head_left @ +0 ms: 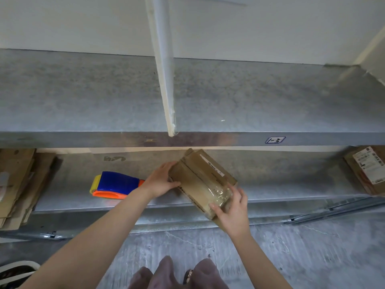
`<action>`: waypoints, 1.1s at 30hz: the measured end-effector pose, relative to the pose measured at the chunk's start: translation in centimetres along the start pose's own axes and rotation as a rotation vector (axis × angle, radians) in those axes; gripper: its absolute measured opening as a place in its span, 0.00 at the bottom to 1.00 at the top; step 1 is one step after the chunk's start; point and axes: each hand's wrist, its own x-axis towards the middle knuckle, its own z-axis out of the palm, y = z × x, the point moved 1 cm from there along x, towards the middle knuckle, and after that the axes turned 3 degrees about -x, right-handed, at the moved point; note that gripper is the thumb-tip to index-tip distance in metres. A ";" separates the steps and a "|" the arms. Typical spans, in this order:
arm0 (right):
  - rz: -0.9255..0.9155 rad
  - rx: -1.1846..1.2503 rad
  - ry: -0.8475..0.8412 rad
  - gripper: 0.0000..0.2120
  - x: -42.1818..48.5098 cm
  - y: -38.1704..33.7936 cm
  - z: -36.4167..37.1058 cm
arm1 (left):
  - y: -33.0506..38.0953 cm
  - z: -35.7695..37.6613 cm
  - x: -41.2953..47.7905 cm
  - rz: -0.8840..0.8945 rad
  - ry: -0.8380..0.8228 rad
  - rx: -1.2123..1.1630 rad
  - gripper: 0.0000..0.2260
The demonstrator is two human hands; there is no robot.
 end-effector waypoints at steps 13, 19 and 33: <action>-0.063 -0.294 -0.131 0.23 5.0 -1.8 -0.9 | -1.6 2.4 -6.8 -0.150 0.210 -0.272 0.35; 0.026 -0.168 0.063 0.25 3.4 -2.6 0.7 | -0.9 -0.8 -2.7 0.022 -0.104 0.138 0.47; -0.066 0.084 -0.310 0.36 -1.3 -2.2 3.1 | -1.1 7.0 -8.5 0.035 0.173 0.230 0.32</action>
